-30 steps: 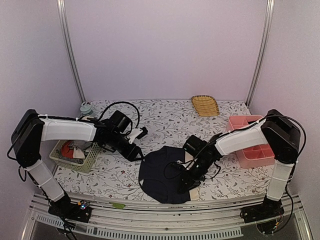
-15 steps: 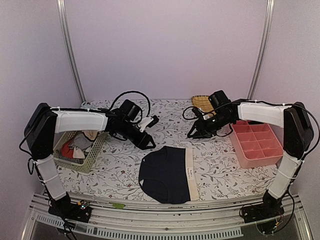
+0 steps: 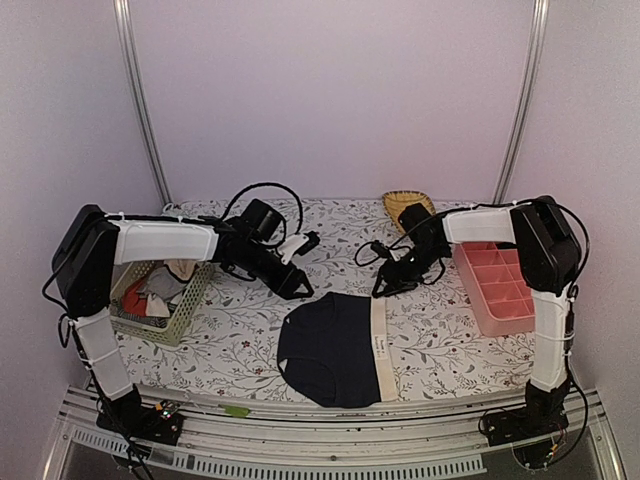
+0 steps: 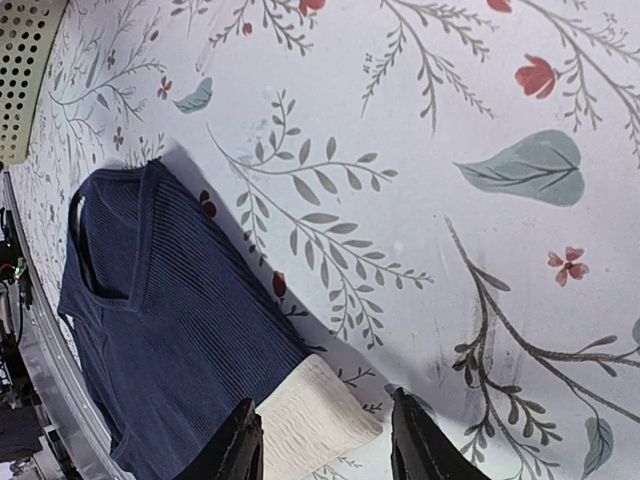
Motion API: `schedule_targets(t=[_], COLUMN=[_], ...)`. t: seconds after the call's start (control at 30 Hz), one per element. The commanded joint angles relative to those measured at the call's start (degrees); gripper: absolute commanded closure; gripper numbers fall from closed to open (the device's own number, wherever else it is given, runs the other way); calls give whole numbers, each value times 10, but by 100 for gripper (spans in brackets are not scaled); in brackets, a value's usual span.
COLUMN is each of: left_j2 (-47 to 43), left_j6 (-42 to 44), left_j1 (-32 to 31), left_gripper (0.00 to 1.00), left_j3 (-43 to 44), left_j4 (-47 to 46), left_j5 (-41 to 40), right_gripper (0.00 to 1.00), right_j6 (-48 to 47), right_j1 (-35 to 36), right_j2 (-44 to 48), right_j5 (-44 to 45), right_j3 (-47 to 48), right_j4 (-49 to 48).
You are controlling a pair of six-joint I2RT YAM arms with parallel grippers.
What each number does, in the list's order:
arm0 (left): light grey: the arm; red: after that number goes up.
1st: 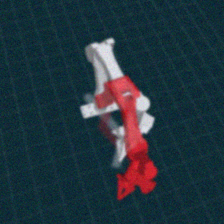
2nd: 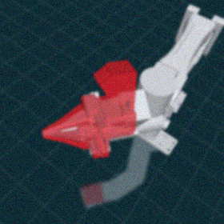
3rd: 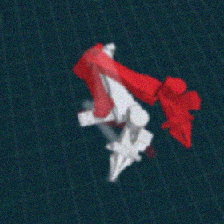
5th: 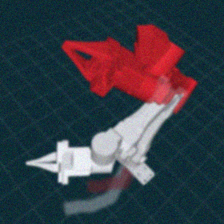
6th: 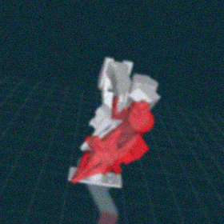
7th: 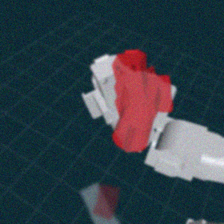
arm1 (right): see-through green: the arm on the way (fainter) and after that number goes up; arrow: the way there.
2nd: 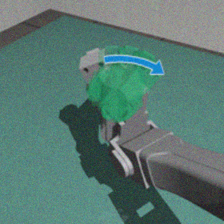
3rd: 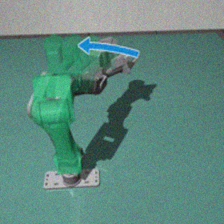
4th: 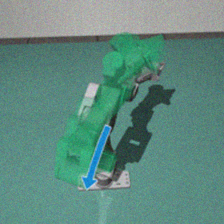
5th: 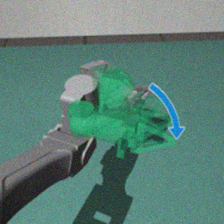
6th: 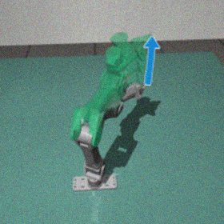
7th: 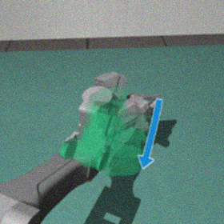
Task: Roll the underwear
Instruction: Pick up the underwear from the corner of the board.
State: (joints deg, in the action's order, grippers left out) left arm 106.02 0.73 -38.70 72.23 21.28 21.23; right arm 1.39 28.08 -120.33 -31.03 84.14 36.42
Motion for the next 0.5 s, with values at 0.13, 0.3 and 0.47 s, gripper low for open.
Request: schedule_targets(t=[0.13,0.3,0.47], left_j2=[3,20,51], left_j6=[5,1,-5], left_j1=[12,15,16], left_gripper=[48,48,49], left_j3=[-17,-12,9], left_j4=[-7,-7,-7], left_j5=[18,29,41], right_gripper=[59,72,88], right_j6=[-69,-80,-88], right_j1=[1,1,2], right_j2=[-57,-70,-65], right_j5=[-14,-32,-48], right_j3=[28,28,33], right_j4=[35,46,59])
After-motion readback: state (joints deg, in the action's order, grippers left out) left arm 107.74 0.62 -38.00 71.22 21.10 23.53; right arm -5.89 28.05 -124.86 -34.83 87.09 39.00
